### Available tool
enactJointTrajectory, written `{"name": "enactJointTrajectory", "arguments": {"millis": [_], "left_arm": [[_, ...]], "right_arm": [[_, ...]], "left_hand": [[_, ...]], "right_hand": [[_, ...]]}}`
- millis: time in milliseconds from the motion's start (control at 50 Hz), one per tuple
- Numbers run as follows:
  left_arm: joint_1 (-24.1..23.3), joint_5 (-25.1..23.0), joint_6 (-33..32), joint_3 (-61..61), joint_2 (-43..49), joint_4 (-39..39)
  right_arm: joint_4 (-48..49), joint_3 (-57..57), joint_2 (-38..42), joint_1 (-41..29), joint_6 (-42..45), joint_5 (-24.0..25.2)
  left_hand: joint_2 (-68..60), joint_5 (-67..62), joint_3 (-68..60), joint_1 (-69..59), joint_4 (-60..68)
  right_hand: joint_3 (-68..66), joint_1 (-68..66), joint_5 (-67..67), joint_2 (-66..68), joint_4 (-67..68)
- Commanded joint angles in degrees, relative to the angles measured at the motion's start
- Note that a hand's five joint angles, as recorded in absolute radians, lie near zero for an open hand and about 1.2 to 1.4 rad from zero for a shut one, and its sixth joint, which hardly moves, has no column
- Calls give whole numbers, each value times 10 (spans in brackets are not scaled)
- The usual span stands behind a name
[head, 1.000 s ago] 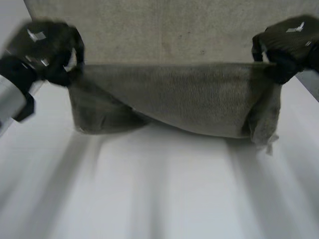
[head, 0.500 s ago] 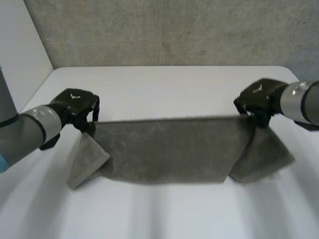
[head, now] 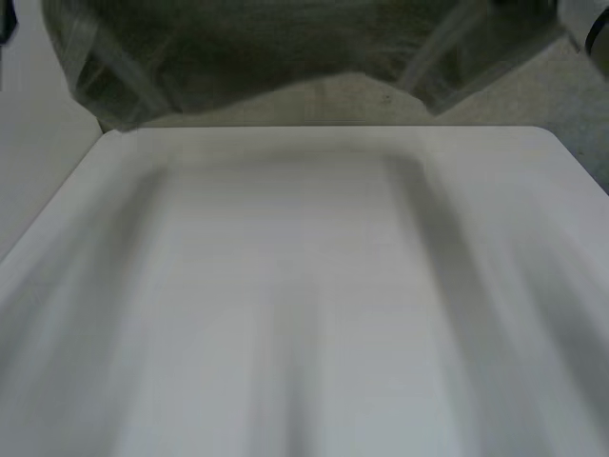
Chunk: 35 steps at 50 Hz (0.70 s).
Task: Fold the towel.
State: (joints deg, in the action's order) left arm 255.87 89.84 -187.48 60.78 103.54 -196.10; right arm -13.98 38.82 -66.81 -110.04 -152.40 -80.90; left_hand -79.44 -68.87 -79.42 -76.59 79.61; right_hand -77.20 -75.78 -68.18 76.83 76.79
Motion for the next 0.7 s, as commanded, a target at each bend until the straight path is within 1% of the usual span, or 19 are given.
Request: {"name": "enactJointTrajectory", "arguments": {"millis": [20,60,80,120,140,180,220,240,280,300,340,400,440,460,500,640,660,680,700], "left_arm": [[9,-96,-9,151,3,2],[24,-135,-18,232,2,-3],[24,-136,-18,232,2,-3],[38,-158,-52,303,3,-12],[38,-158,-52,304,3,-12],[41,-165,-76,335,5,-19],[49,-167,-133,389,14,-39],[49,-167,-134,389,14,-39],[60,-167,-190,425,41,-65],[60,-167,-191,425,41,-65],[60,-165,-238,442,68,-84],[58,-162,-257,446,79,-87],[54,-158,-287,449,93,-87],[54,-158,-287,449,93,-87],[53,-158,-307,450,97,-84],[54,-161,-312,454,96,-87],[53,-161,-312,453,96,-90],[53,-161,-312,453,96,-90],[53,-161,-312,451,97,-92]], "right_arm": [[-21,86,3,6,23,10],[-11,136,3,8,37,33],[-11,137,3,8,37,33],[-5,197,4,11,53,56],[-5,197,4,11,54,56],[-3,226,4,14,62,65],[8,281,4,19,82,74],[8,282,4,19,83,74],[24,328,4,19,102,75],[24,328,4,19,102,75],[29,362,1,20,119,73],[29,374,0,21,123,74],[29,391,-7,23,124,74],[29,391,-7,23,124,74],[27,408,-36,35,124,73],[25,446,-94,77,113,80],[27,455,-103,82,113,84],[27,455,-103,82,113,84],[28,463,-106,85,112,90]], "left_hand": [[-6,-11,-6,-34,4],[-6,-11,-6,-34,4],[-6,-11,-6,-34,4],[-6,-11,-6,-34,4],[-6,-11,-6,-34,4],[-6,-11,-6,-34,4],[-6,-11,-6,-34,4],[-6,-11,-6,-34,4],[-6,-11,-6,-34,4],[-6,-11,-6,-34,4],[-6,-11,-6,-34,4],[-6,-11,-6,-34,4],[-6,-11,-6,-34,4],[-6,-11,-6,-34,4],[-6,-11,-6,-34,4],[-6,-11,-6,-34,4],[111,105,111,82,-112],[112,106,112,83,-114],[275,269,275,247,-277]], "right_hand": [[-28,-42,-18,32,32],[-28,-42,-18,32,32],[-28,-42,-18,32,32],[-28,-42,-18,32,32],[-28,-42,-18,32,32],[-28,-42,-18,32,32],[-28,-42,-18,32,32],[-28,-42,-18,32,32],[-28,-42,-18,32,32],[-28,-42,-18,32,32],[-28,-42,-18,32,32],[-28,-42,-18,32,32],[-28,-42,-18,32,32],[-28,-42,-18,32,32],[-28,-42,-18,32,32],[-28,-42,-18,32,32],[-28,-42,-18,32,32],[-28,-42,-18,32,32],[-28,-42,-18,32,32]]}}
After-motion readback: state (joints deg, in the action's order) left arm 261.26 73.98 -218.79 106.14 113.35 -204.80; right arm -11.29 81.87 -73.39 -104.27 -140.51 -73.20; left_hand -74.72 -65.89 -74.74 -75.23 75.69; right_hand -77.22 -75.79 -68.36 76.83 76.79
